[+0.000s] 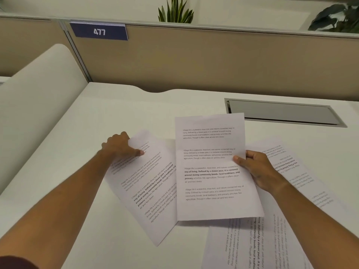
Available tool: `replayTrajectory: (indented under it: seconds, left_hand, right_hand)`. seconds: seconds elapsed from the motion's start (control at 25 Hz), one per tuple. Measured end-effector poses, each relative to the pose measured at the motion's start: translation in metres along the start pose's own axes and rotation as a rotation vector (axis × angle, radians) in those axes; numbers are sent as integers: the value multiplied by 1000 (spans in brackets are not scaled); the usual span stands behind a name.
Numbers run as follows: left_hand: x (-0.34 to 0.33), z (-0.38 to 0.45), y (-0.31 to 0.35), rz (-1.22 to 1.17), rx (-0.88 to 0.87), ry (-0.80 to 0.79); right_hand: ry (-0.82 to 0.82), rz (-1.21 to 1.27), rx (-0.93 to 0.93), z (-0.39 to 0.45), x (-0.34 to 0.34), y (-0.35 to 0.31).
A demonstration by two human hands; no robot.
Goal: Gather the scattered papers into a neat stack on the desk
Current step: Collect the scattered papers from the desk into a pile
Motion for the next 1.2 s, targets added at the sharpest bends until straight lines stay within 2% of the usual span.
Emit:
replayTrajectory:
  seconds: [0.2, 0.36, 0.6, 0.8, 1.0, 1.2]
  left_hand:
    - [7, -4, -8, -187, -159, 13]
    - [37, -22, -10, -79, -293, 25]
    - [90, -69, -9, -85, -363, -161]
    - [88, -86, 24, -30, -412, -248]
    - [72, -95, 27, -238, -335, -347]
    - [57, -96, 15, -397, -346, -362]
  right_hand:
    - [80, 33, 24, -19, 39, -9]
    - [116, 35, 16, -31, 58, -11]
    - [81, 44, 30, -39, 51, -15]
    - [-98, -54, 65, -28, 4, -24]
    - [-294, -251, 43, -12, -78, -5]
    - [-328, -321, -8, 0, -124, 11]
Point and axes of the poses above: each hand's wrist, its own z-axis towards the middle knuckle, its own x-axis out of the back of the hand, y = z × x, the point moved 1 cm from there along z, towards the middle knuckle, and after that the axes turned 13 degrees about -y, right-handed, at the moved point
